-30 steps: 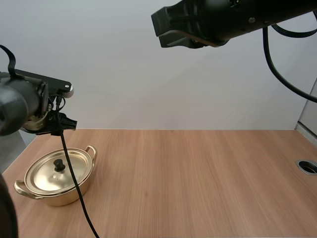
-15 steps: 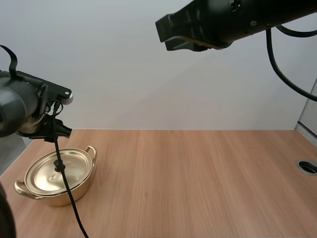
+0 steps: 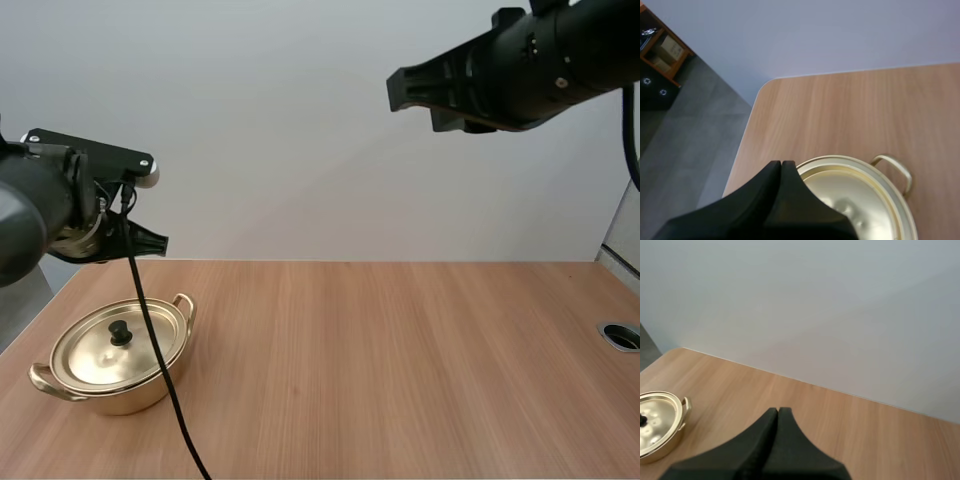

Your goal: Open the pot, put the car inside, and close it

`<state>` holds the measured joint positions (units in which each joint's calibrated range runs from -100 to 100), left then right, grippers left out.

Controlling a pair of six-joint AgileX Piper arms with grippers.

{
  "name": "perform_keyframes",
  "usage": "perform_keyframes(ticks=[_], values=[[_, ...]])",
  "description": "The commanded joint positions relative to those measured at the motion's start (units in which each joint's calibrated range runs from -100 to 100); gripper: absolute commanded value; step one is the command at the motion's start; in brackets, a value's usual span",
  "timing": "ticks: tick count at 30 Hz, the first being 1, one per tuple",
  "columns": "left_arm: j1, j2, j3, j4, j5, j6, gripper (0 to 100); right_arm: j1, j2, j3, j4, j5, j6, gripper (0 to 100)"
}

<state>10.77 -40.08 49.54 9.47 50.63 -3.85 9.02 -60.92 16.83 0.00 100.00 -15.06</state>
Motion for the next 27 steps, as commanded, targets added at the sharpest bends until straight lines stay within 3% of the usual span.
perform_keyframes(ticks=[1,5,11,14,20,25,27], values=[[-1.8,-1.42,0.09,-5.7,-0.12,-0.06,0,0.01,-2.19,4.55,-6.12,0.0,2.32,0],[-5.17,-6.81,3.06,-5.7,-3.87,-0.15,0,0.01,-5.07,14.58,-7.34,-5.82,4.85,0],[-9.03,-18.12,17.16,-5.7,-22.75,-8.65,0,0.01,-5.0,32.65,-16.07,-28.9,18.92,0],[-9.98,-24.59,26.87,-5.7,-38.83,-10.27,0,0.01,-5.0,40.89,-20.17,-40.97,22.97,0],[-10.36,-35.31,44.8,-5.7,-60.51,-10.27,0,0.1,-5.0,52.45,-25.49,-60.95,22.87,0],[-10.36,-42.32,50.46,-5.7,-62.88,-9.9,0,0.1,-6.19,61.7,-29.9,-71.63,22.76,0],[-10.36,-45.55,50.46,-5.7,-56.94,-9.81,0,0.1,-6.76,65.24,-29.9,-74.49,22.76,0]])
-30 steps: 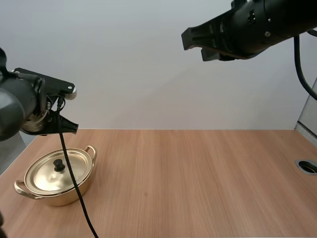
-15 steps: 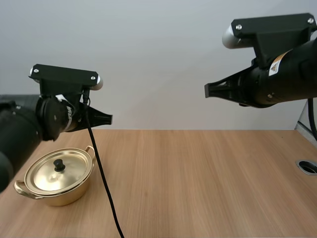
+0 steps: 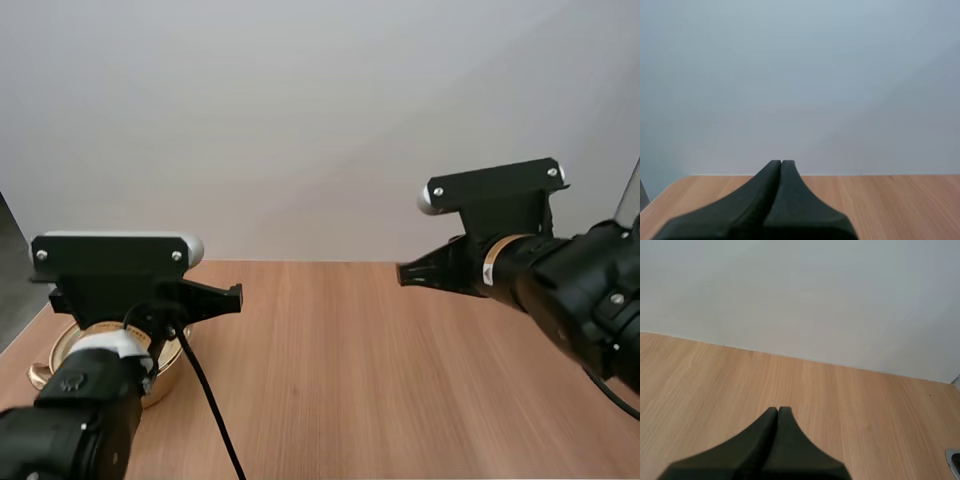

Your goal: Open the pot, put the car inside, and close it

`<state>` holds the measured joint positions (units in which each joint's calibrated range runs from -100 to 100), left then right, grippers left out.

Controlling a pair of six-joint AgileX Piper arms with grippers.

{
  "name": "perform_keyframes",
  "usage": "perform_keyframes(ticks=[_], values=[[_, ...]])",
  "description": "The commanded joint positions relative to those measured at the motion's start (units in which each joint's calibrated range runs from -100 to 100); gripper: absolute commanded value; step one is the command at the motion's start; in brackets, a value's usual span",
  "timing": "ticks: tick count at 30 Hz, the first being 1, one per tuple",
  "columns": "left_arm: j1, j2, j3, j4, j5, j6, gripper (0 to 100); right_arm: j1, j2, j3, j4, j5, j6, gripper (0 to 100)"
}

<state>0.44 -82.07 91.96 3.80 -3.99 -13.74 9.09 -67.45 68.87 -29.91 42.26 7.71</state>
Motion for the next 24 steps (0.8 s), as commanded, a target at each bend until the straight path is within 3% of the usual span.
perform_keyframes(ticks=[1,10,24], values=[[-0.02,-4.95,8.04,-0.03,-0.1,0.09,0,0.02,-0.5,15.33,0.13,-18.98,-0.01,0],[-1.42,-17.93,8.04,-0.03,27.59,0.09,0,-1.28,-9.08,28.99,0.95,-36.58,-0.01,0],[-1.4,-17.93,8.04,-0.03,34.09,-0.09,0,-11.19,-19.87,31.13,11.17,-34.24,-0.01,0]])
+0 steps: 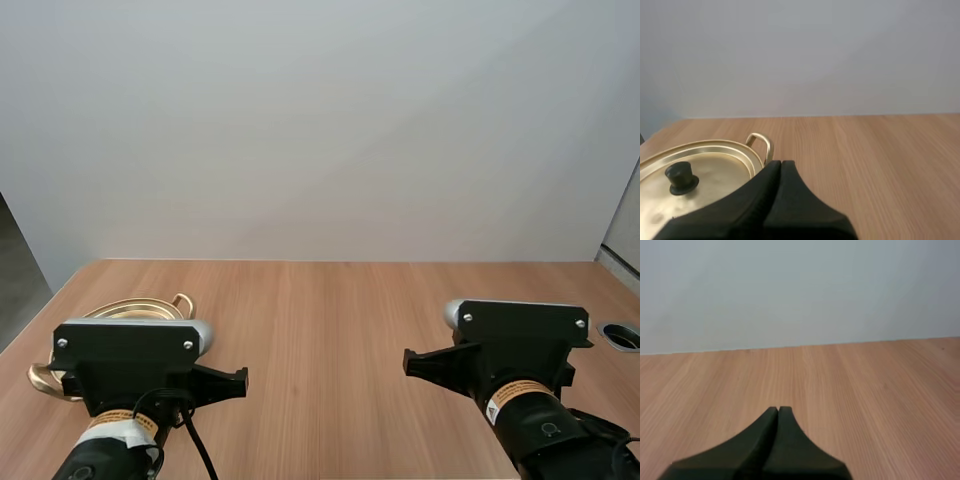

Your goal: Open the pot, put the car inside, and close it

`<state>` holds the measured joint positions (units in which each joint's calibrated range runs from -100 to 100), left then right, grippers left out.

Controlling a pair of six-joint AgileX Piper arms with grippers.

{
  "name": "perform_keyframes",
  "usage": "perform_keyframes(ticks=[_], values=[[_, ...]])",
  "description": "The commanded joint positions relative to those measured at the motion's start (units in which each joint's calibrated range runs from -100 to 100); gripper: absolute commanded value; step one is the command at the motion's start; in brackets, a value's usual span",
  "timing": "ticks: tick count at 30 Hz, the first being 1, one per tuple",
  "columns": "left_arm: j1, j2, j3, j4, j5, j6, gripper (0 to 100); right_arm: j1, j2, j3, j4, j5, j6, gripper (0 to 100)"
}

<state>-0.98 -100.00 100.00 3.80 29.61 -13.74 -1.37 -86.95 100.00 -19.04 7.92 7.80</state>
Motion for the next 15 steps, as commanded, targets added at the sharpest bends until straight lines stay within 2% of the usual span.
perform_keyframes(ticks=[1,6,11,15], values=[[0.02,0.0,0.0,-0.03,0.49,-0.09,0,-0.92,-1.04,0.0,0.3,0.27,-0.37,0],[0.02,0.0,0.0,-0.03,-0.42,0.06,0,-0.92,-6.6,0.0,-0.02,7.33,-4.32,0],[0.02,0.0,0.0,-0.03,-0.42,0.06,0,-0.55,-13.05,0.0,2.01,22.55,-7.17,0],[0.02,0.0,0.0,-0.03,-0.42,0.06,0,0.17,-13.05,0.0,3.38,23.94,-8.22,0]])
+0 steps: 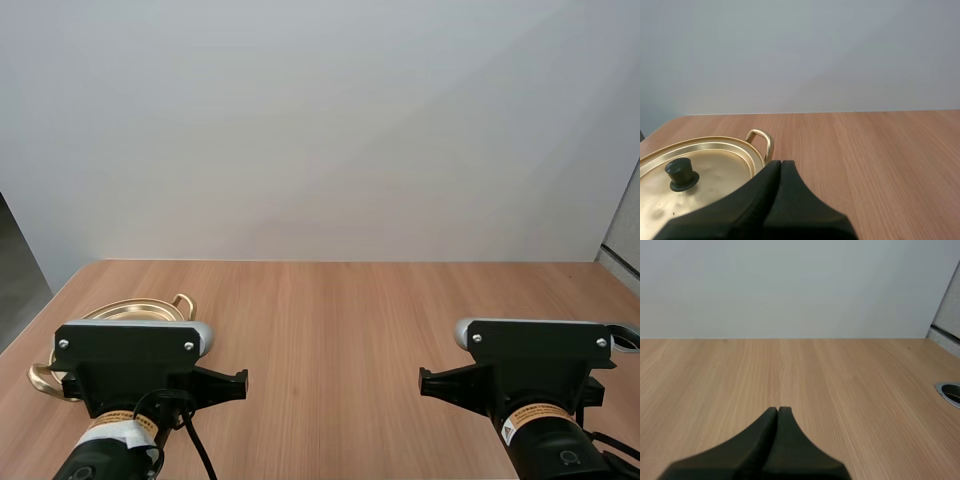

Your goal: Open the pot, put the car inside, and close it

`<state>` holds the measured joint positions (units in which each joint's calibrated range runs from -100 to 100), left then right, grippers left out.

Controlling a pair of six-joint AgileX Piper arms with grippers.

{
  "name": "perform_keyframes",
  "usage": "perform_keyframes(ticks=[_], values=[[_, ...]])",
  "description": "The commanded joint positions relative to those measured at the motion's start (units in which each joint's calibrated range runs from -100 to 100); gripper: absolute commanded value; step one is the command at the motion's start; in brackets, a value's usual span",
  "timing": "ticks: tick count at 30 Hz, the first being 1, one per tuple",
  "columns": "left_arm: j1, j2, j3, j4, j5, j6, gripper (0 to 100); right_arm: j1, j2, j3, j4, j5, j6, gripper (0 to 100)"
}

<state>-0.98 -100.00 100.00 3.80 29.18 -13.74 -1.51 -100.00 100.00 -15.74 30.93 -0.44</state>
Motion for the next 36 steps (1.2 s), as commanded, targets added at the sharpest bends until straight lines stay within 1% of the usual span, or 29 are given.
perform_keyframes(ticks=[1,6,23,27,30,32,36], values=[[0.02,0.0,0.0,-0.03,0.01,0.06,0,0.68,0.0,0.0,0.49,0.94,0.01,0],[0.02,0.0,0.0,-0.03,0.01,0.06,0,2.53,0.0,0.0,1.29,1.15,0.01,0],[0.02,0.0,0.0,-0.03,0.01,0.06,0,2.62,0.0,0.0,0.84,0.76,-0.19,0],[0.02,0.0,0.0,-0.03,0.01,0.06,0,2.62,0.0,0.0,3.37,0.76,-3.86,0],[0.02,0.0,0.0,-0.03,0.01,0.06,0,2.62,0.0,0.0,10.77,0.16,-12.24,0],[0.02,0.0,0.0,-0.03,0.01,0.06,0,2.62,0.0,0.0,14.68,0.16,-16.01,0],[0.02,0.0,0.0,-0.03,0.01,0.06,0,2.62,0.0,0.0,15.06,0.16,-16.74,0]])
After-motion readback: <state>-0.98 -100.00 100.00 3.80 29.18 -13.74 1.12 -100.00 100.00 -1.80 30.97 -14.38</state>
